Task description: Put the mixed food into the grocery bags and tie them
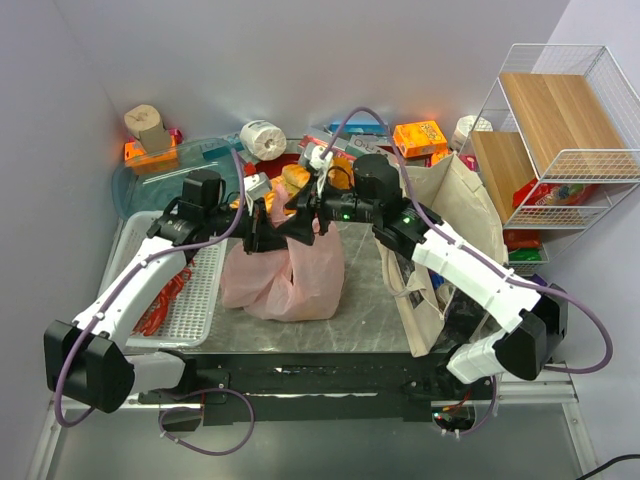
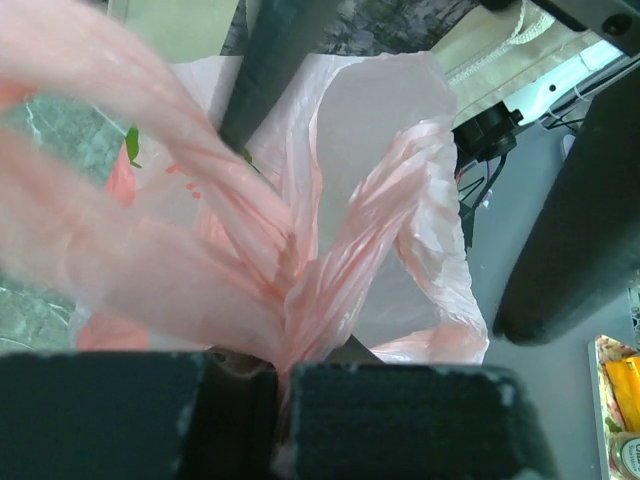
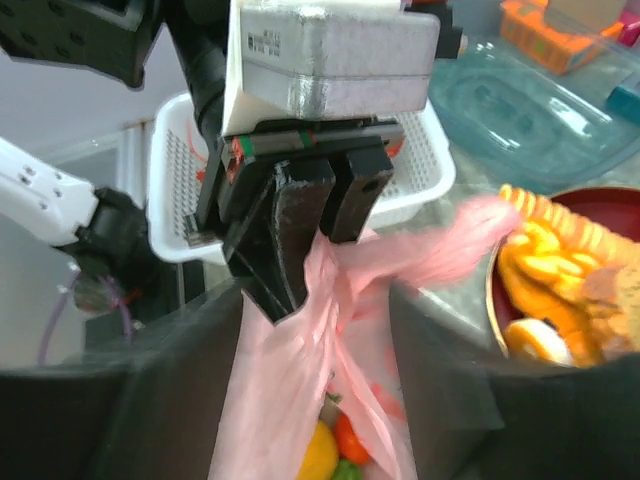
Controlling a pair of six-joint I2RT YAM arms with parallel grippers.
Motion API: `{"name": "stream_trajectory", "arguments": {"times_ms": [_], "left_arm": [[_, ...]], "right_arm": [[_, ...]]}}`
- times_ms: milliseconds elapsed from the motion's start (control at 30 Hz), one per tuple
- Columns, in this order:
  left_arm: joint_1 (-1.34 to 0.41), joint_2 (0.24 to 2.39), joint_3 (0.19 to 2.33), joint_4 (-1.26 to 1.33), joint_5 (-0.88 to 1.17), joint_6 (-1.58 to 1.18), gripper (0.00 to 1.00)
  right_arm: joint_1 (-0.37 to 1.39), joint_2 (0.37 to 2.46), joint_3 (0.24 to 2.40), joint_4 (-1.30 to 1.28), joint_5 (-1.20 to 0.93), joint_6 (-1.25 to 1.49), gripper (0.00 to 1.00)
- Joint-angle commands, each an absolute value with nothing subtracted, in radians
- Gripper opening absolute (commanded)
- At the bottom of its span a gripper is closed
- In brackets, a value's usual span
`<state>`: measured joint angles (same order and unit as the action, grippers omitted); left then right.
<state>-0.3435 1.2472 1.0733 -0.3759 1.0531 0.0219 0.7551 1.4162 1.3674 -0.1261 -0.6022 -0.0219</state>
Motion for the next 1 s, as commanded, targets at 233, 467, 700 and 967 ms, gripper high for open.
{"name": "stream_trajectory", "arguments": {"times_ms": [233, 467, 700, 967], "left_arm": [[-0.344, 1.21, 1.066, -0.331, 1.069, 0.031, 0.01], [-0.345, 1.2, 1.06, -0.316, 1.077, 0.023, 0.01], [-0.351, 1.209, 1.062, -0.321, 1.074, 0.021, 0.01], [-0.353, 1.218, 1.068, -0.33, 1.077, 0.017, 0.01]], "right_arm": [[0.7, 1.344, 1.457, -0.126, -0.529, 0.17, 0.9], [0.634, 1.439, 1.474, -0.081, -0.555, 0.324, 0.9], [0.637, 1.516, 1.476, 0.027, -0.65, 0.377, 0.89], [0.637, 1.487, 1.395, 0.19, -0.724, 0.425, 0.19]]}}
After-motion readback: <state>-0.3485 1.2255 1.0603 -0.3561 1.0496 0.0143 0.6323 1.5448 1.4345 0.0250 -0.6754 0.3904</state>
